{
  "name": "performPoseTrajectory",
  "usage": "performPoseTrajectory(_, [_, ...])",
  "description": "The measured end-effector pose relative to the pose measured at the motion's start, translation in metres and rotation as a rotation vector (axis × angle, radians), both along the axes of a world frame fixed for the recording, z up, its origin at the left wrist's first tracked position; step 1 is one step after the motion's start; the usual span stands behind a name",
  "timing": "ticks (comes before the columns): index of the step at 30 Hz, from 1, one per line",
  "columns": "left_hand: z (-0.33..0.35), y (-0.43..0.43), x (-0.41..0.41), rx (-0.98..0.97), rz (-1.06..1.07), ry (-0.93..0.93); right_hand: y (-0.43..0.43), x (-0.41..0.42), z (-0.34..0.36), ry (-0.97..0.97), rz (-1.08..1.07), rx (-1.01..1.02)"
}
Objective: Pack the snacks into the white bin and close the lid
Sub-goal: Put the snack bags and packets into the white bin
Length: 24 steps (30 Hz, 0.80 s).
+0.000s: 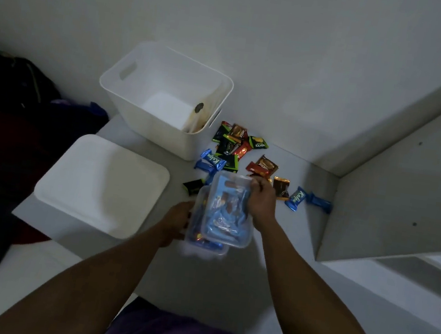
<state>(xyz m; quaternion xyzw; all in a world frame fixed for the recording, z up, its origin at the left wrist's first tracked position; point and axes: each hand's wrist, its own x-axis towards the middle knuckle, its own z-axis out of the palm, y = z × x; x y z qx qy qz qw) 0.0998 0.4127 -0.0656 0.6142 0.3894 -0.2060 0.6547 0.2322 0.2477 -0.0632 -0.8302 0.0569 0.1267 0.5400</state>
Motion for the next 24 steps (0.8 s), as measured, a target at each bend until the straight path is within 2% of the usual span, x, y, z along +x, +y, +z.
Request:
performPoseTrajectory(2, [0.002, -0.003, -0.003, -0.094, 0.092, 0.003, 0.008, -0.011, -0.002, 0.016, 0.022, -0.007])
performPoseTrajectory(4, [0.000, -0.005, -0.008, -0.107, 0.095, -0.034, 0.015, -0.020, -0.001, 0.023, 0.054, -0.013])
performPoseTrajectory(8, [-0.005, -0.003, -0.010, -0.057, 0.099, -0.119, 0.020, -0.030, -0.005, 0.022, 0.087, -0.006])
performPoseTrajectory(11, [0.004, -0.006, -0.009, 0.015, -0.008, -0.218, 0.018, -0.031, -0.009, 0.047, 0.070, 0.019])
performPoseTrajectory(13, [0.005, -0.008, -0.008, 0.073, -0.108, -0.314, 0.011, -0.037, -0.010, 0.136, 0.070, 0.045])
performPoseTrajectory(17, [0.001, -0.014, -0.003, 0.135, -0.258, -0.397, -0.009, -0.052, -0.014, 0.400, 0.057, 0.225])
performPoseTrajectory(20, [0.023, -0.024, 0.015, 0.203, -0.331, -0.456, -0.013, -0.050, -0.013, 0.368, -0.006, 0.253])
performPoseTrajectory(24, [0.055, -0.033, 0.060, 0.305, -0.417, -0.555, -0.011, -0.018, 0.017, 0.162, -0.101, 0.233])
